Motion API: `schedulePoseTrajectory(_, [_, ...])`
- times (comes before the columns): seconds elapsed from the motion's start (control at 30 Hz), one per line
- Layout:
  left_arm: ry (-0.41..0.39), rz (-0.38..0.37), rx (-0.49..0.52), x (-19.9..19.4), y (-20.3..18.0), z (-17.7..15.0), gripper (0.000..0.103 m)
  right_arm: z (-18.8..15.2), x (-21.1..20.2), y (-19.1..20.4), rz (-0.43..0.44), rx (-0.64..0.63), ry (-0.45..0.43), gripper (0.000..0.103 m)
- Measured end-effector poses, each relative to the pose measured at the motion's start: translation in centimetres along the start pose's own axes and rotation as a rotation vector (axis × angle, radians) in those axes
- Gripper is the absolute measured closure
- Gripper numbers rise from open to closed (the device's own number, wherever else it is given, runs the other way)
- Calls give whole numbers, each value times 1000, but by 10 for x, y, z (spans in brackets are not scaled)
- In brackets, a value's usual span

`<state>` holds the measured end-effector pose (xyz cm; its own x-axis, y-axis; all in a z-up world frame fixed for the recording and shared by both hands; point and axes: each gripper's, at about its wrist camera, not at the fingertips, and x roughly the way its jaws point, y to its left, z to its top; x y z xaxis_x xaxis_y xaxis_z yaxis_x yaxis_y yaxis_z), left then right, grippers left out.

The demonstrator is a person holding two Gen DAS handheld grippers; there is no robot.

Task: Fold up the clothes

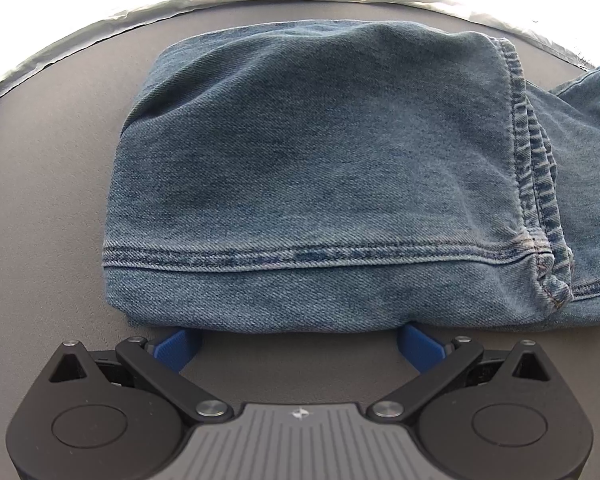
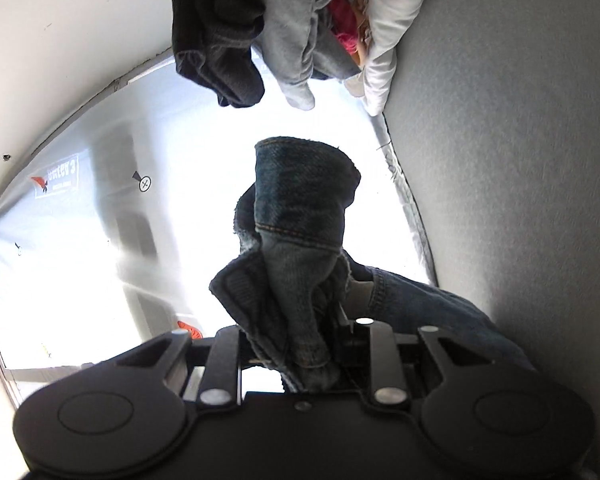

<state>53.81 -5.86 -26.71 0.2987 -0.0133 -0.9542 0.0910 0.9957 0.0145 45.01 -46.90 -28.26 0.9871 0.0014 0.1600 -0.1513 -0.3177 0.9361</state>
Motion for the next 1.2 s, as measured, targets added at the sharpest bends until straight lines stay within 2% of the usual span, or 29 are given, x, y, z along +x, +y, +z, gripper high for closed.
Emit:
schedulePoseTrajectory(0.17, [-18,29,-54,-9,1,2,1,-51,17,10,23,40,96,77])
schedulePoseTrajectory(0.37, [-120,25,-18,-43,14,1,0,-100,34,14,4,47,227,77])
schedulePoseTrajectory(0.53, [-170,82,-12,-51,47,-3,0,-136,48,-6,-47,85,289,77])
schedulePoseTrajectory(0.7, [-183,55,-55,-58,76,3,0,-174,59,-32,-104,85,345,77])
schedulePoseTrajectory(0.87, [-169,58,-76,-43,99,-2,0,-197,69,-62,-200,42,346,76])
schedulePoseTrajectory(1.03, [-130,33,-149,-24,115,-4,0,-211,74,-101,-425,-39,414,75])
schedulePoseTrajectory(1.1, [-133,25,-162,-22,116,-6,0,-217,74,-113,-470,-49,436,74])
schedulePoseTrajectory(1.2, [-142,19,-170,-23,116,-10,0,-229,76,-106,-493,-103,463,71])
